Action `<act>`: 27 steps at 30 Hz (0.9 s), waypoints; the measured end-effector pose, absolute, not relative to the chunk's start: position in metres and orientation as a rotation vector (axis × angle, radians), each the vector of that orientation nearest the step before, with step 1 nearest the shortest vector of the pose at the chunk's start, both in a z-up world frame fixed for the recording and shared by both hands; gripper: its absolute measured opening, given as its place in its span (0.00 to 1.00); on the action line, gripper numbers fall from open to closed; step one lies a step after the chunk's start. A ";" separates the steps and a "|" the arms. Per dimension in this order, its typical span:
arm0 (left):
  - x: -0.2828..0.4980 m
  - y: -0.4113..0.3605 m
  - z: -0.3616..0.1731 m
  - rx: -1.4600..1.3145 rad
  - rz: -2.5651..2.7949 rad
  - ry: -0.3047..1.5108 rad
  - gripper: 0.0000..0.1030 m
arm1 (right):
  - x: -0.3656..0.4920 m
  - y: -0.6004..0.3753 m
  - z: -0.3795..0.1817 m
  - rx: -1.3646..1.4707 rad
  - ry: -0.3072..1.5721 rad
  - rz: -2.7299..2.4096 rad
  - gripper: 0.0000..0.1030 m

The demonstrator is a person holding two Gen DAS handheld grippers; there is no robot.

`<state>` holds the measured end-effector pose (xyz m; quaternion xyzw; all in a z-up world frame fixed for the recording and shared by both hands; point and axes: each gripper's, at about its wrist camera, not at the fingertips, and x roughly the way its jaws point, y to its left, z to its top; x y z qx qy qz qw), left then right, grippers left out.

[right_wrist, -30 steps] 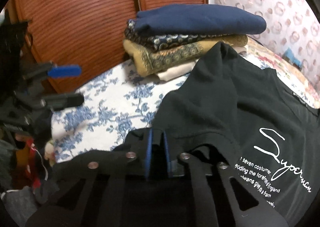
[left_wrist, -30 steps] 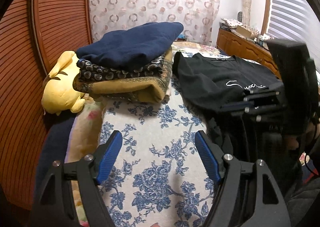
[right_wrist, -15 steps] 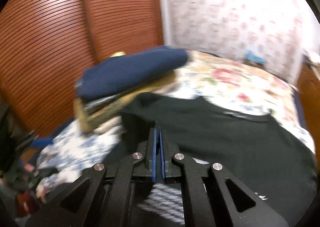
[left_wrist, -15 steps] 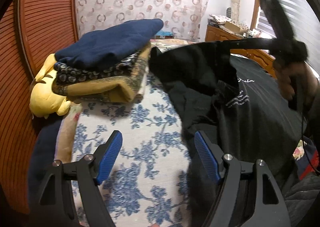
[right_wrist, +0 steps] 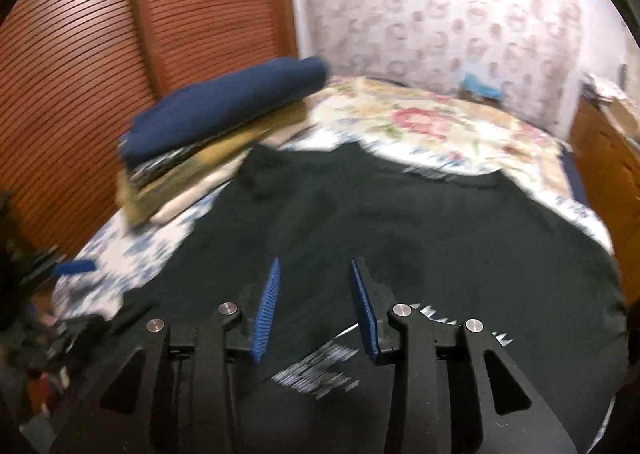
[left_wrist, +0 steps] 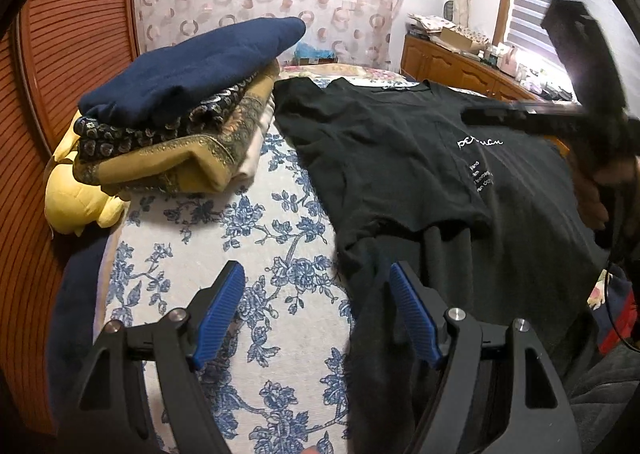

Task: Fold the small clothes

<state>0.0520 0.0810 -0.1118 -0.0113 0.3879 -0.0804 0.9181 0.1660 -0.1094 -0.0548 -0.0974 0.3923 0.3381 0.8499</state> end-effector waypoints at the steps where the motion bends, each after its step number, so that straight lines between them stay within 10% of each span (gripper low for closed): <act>1: 0.053 0.080 -0.112 -0.021 -0.164 0.799 0.73 | 0.160 -0.107 -0.058 -0.210 0.832 0.728 0.35; 7: 0.069 0.074 -0.110 0.001 -0.164 0.802 0.73 | 0.135 -0.110 -0.067 -0.258 0.829 0.751 0.35; 16: 0.088 0.062 -0.122 0.002 -0.219 0.867 0.38 | 0.128 -0.181 -0.075 -0.248 0.830 0.619 0.49; 20: 0.084 0.064 -0.119 -0.012 -0.235 0.852 0.07 | 0.127 -0.212 -0.084 -0.226 0.860 0.560 0.50; 27: 0.074 0.089 -0.101 -0.014 -0.150 0.793 0.03 | 0.125 -0.236 -0.097 -0.223 0.895 0.508 0.50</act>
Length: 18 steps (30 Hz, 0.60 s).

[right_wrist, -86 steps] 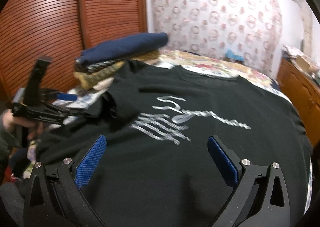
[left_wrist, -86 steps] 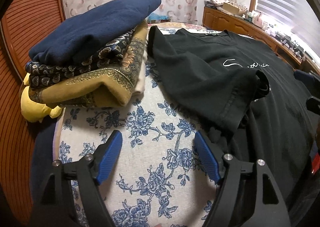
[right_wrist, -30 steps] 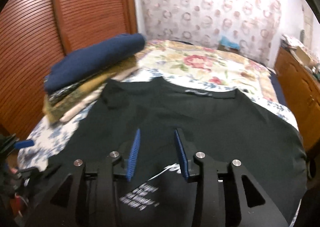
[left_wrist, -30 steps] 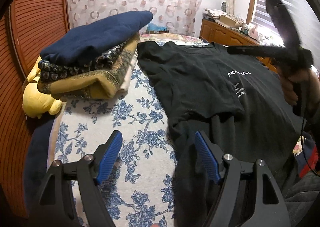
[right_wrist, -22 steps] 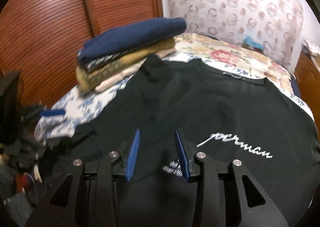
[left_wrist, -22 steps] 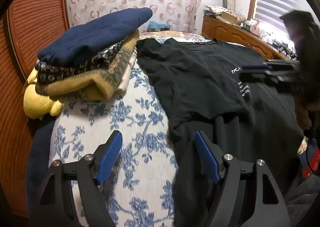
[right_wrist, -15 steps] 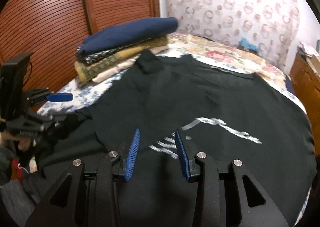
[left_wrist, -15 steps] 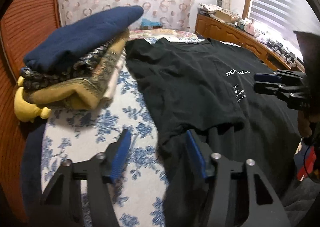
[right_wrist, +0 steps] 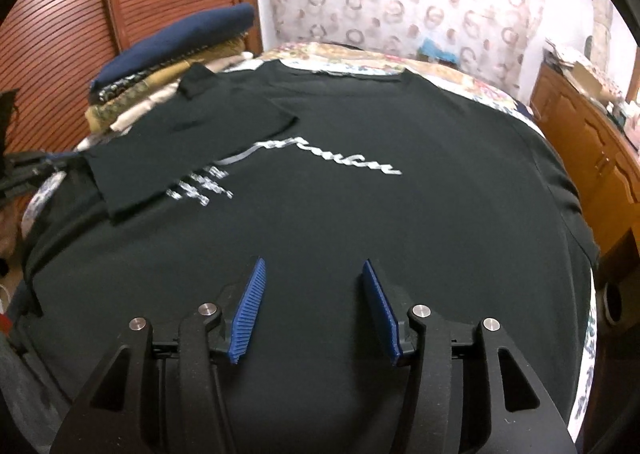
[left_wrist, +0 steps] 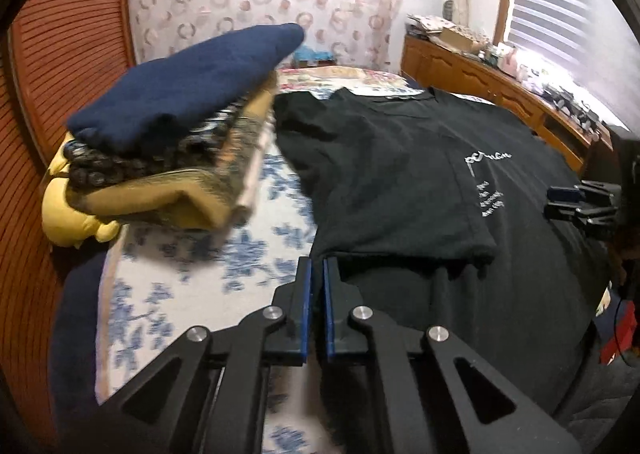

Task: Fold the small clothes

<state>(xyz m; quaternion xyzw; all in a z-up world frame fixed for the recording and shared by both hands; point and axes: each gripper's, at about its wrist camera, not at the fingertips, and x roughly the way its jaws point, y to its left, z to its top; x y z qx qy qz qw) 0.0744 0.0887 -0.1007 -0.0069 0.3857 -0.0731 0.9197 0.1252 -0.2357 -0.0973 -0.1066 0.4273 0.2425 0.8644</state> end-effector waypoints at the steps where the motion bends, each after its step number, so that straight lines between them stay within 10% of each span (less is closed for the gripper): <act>1: 0.075 0.092 -0.101 -0.013 -0.140 0.794 0.03 | 0.125 -0.238 -0.098 -0.218 0.892 0.507 0.50; 10: 0.064 0.091 -0.086 -0.007 -0.151 0.766 0.12 | 0.124 -0.240 -0.099 -0.193 0.879 0.514 0.52; 18: 0.070 0.059 -0.059 0.023 -0.264 0.704 0.54 | 0.123 -0.240 -0.100 -0.192 0.876 0.510 0.52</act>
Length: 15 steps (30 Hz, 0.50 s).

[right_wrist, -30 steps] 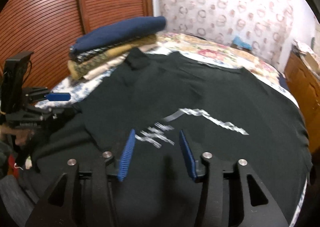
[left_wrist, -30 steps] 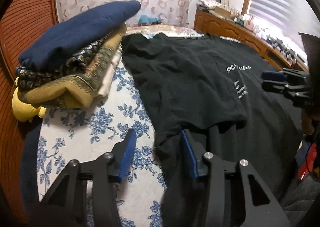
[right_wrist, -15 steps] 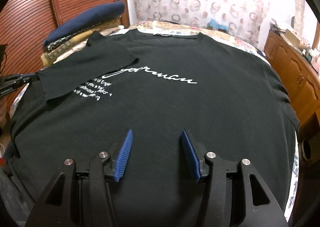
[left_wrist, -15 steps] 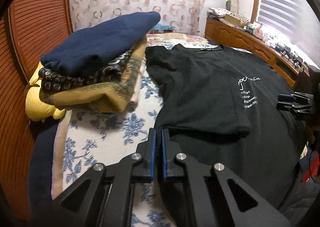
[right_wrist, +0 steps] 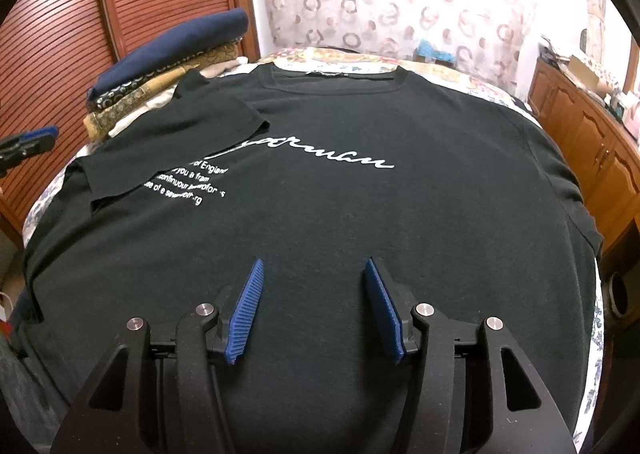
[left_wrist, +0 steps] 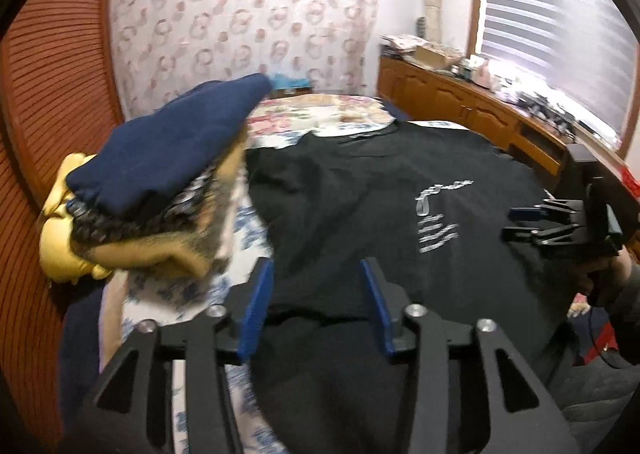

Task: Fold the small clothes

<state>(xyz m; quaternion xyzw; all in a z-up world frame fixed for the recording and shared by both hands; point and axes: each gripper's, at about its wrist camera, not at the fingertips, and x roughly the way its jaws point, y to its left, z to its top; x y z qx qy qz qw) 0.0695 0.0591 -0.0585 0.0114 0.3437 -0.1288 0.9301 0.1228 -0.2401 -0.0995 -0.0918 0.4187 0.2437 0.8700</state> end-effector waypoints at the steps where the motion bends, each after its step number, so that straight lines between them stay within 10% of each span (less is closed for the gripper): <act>1: 0.073 0.054 -0.057 0.029 -0.272 0.703 0.58 | 0.123 -0.239 -0.100 -0.193 0.875 0.509 0.53; 15: 0.144 -0.030 -0.069 0.108 -0.385 0.773 0.60 | 0.123 -0.265 -0.084 -0.146 0.830 0.475 0.53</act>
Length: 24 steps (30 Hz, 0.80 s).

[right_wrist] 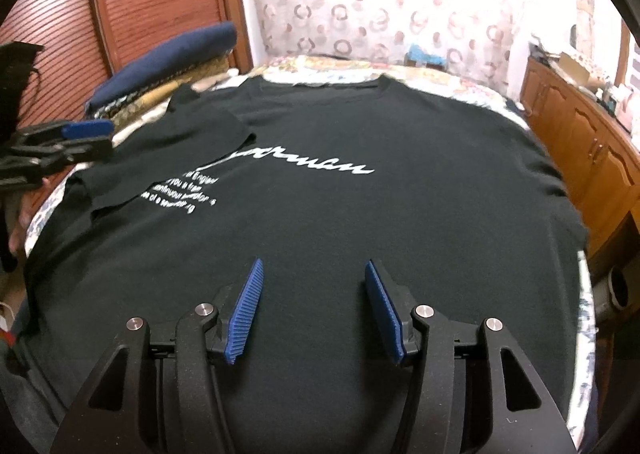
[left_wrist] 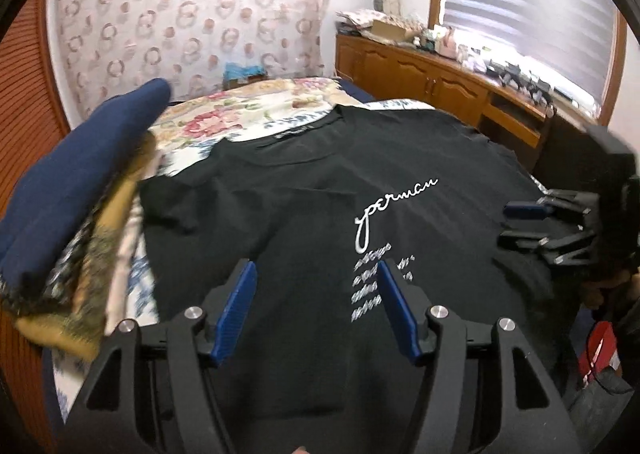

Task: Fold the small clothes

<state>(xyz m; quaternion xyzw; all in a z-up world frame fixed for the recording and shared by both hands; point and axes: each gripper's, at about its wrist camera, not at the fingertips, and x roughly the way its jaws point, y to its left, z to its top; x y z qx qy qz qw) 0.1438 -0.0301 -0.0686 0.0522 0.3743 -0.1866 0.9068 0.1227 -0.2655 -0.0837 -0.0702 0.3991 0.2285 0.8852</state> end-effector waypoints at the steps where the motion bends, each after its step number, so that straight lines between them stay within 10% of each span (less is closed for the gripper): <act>1: 0.151 -0.039 -0.070 0.119 -0.397 0.785 0.60 | 0.124 -0.272 -0.081 -0.138 0.824 0.467 0.53; 24: 0.238 -0.181 -0.093 0.259 -0.600 0.902 0.60 | 0.213 -0.458 -0.075 0.038 0.861 0.245 0.53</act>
